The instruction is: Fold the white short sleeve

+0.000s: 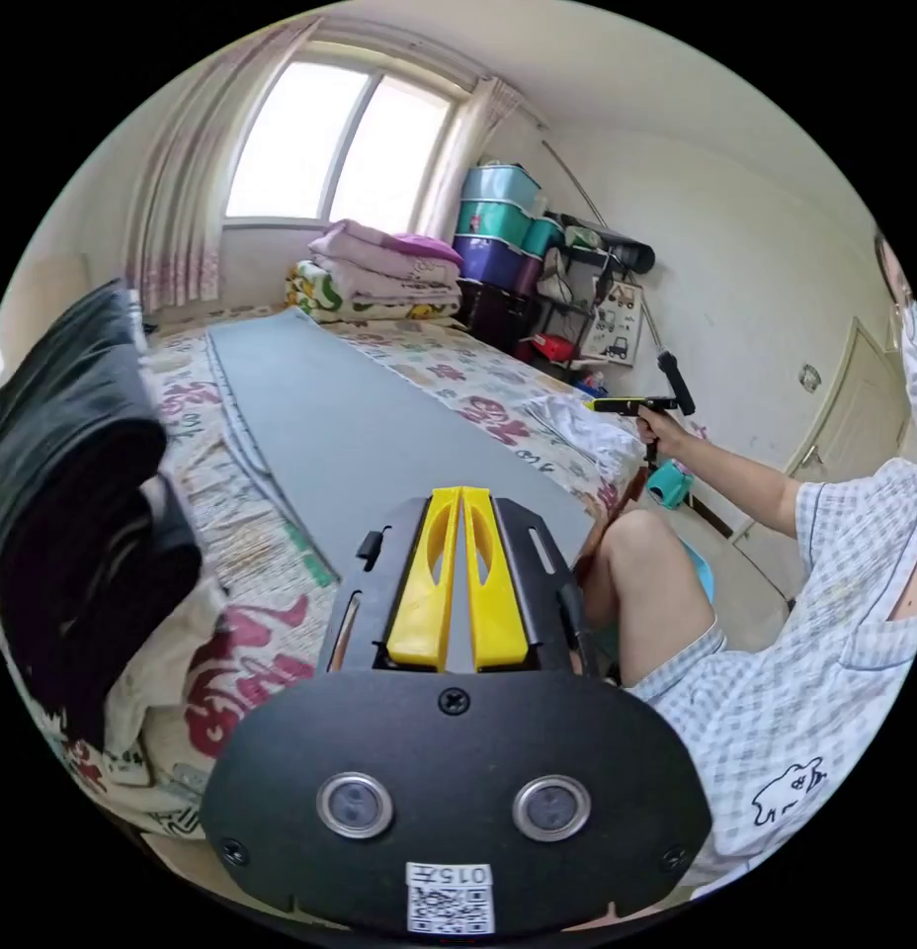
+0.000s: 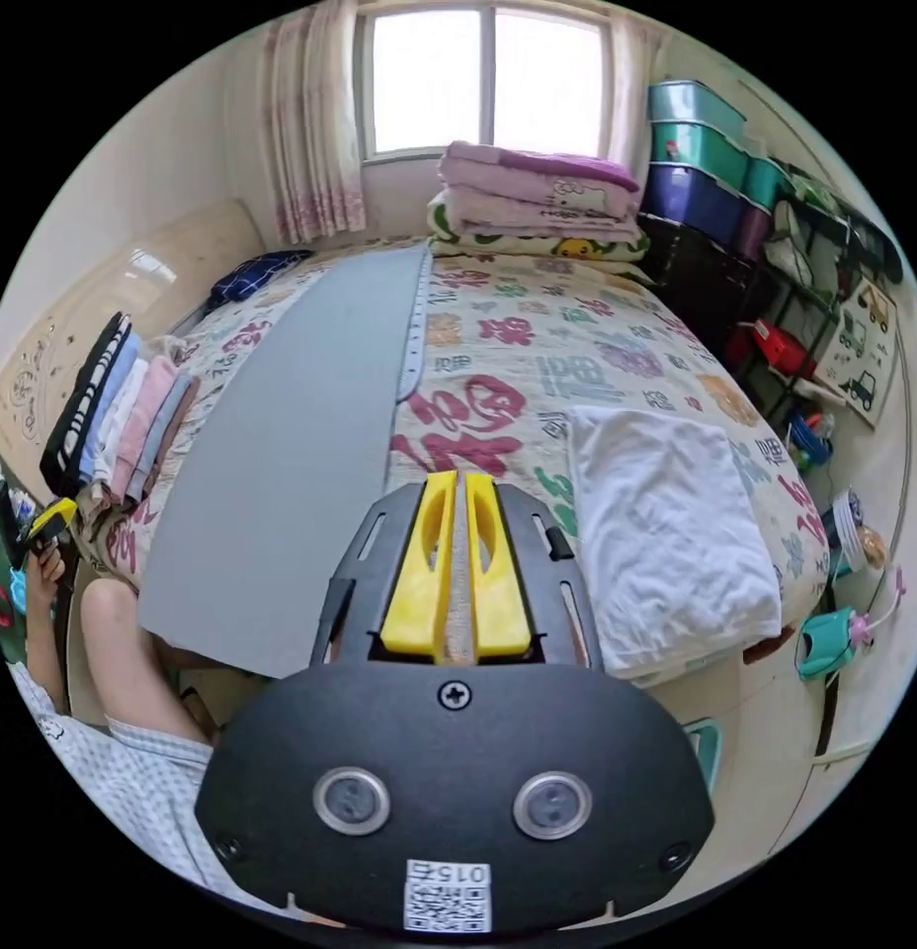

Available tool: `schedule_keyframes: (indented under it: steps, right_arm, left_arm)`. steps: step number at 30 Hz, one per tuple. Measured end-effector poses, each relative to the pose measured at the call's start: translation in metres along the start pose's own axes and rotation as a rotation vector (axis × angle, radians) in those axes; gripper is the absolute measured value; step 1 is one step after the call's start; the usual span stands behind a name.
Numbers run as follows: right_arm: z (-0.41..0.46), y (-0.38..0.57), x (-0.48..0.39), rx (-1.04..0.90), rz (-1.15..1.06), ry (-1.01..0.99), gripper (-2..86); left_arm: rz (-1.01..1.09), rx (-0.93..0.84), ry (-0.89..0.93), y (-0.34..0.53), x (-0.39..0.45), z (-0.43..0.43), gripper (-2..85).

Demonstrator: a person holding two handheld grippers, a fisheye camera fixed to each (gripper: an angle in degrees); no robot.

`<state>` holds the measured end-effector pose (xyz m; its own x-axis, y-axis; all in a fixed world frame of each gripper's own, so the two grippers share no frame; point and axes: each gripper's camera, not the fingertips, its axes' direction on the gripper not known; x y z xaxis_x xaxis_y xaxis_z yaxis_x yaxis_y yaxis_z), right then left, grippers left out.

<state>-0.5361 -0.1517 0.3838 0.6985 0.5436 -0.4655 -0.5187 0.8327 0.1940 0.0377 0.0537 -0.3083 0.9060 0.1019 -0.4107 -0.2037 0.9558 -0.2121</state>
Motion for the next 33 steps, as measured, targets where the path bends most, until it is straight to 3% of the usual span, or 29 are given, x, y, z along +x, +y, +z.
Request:
schedule_keyframes:
  steps: [10,17,20,26,30,32,33]
  right_arm:
    - [-0.075,-0.225,0.103,0.049,0.094,0.000,10.5]
    - [-0.133,-0.375,0.146,-0.019,0.075,0.087,11.4]
    - [-0.187,-0.410,0.183,-0.014,0.064,0.104,7.7]
    - [-0.372,-0.414,0.314,0.257,0.354,-0.389,2.1]
    - [-0.467,-0.379,0.397,0.568,0.572,-0.784,1.2]
    - [-0.517,-0.391,0.398,0.622,0.514,-0.784,1.0]
    - [-0.544,-0.403,0.395,0.610,0.493,-0.761,0.9]
  left_arm:
    - [0.054,-0.150,0.139,-0.205,0.052,0.241,-0.8]
    - [0.086,-0.229,0.255,-0.318,0.066,0.391,-0.7]
    - [0.121,-0.236,0.289,-0.366,0.076,0.453,-0.4]
    - [0.155,-0.210,0.275,-0.456,0.088,0.573,2.8]
    - [0.126,-0.247,0.361,-0.501,0.111,0.667,4.7]
    - [0.119,-0.235,0.478,-0.513,0.125,0.704,6.3]
    - [0.075,-0.221,0.539,-0.519,0.131,0.727,11.1]
